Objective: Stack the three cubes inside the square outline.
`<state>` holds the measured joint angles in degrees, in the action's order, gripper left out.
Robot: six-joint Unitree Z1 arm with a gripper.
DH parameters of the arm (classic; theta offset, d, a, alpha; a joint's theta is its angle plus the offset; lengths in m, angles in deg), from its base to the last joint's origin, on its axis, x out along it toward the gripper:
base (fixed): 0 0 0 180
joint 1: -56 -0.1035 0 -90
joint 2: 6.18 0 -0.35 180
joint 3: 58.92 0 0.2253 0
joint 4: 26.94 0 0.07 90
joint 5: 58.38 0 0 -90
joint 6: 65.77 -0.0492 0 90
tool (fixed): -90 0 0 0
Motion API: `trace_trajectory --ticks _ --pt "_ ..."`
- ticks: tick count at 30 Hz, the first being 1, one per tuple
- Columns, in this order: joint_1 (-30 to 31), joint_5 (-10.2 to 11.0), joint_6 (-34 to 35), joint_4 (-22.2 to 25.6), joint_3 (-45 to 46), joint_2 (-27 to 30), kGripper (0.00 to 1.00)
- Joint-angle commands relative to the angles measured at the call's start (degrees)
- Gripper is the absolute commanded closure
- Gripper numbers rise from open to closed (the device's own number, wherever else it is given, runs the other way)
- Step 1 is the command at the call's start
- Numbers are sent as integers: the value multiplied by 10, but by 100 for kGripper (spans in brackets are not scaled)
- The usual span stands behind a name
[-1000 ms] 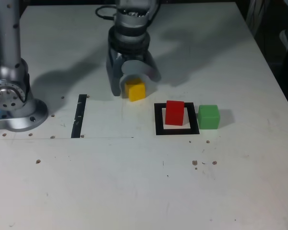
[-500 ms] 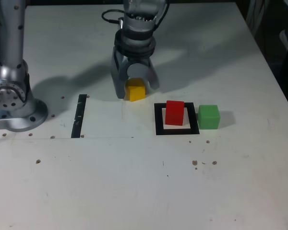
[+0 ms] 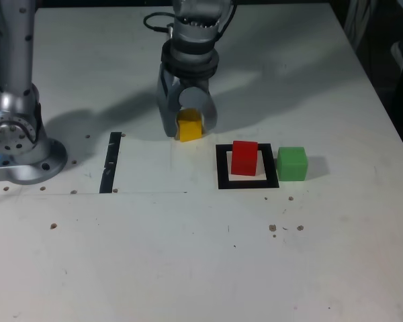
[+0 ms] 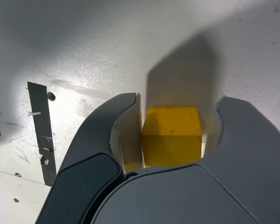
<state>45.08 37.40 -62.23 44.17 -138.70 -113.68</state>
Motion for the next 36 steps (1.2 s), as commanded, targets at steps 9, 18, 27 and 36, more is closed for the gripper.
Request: trace_trajectory --ticks 9,18,27,36 --pt "83 6 -4 143 -130 28 80" --pt "175 8 -6 245 -295 -35 80" --pt "184 2 -18 239 -322 -81 80" --pt "178 -5 -32 216 -313 -102 80"
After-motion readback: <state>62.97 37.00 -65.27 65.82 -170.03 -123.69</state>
